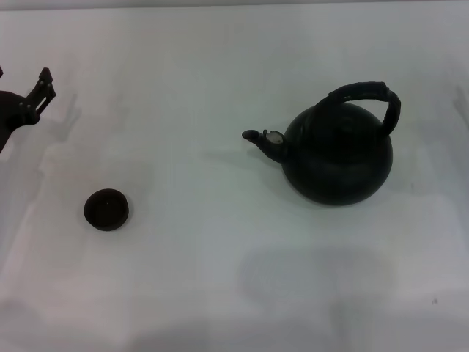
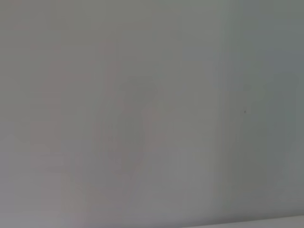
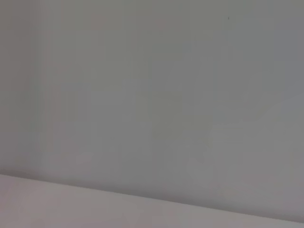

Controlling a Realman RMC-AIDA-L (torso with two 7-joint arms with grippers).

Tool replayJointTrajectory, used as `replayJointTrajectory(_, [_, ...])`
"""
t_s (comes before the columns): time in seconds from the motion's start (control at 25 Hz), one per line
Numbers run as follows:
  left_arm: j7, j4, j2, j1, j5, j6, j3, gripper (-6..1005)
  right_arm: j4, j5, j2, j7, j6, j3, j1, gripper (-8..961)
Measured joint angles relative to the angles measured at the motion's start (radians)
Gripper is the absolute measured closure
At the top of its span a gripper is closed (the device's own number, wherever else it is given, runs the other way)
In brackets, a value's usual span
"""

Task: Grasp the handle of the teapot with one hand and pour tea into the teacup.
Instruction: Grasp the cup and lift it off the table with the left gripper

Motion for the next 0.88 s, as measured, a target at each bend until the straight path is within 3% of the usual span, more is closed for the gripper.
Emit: replayJointTrajectory(0.88, [-0.003,-0.014,0.0,0.006,0.0,0.003,0.0,145,0.003,-0.002,0.0,0.0,-0.007,0.0,-0.008,114])
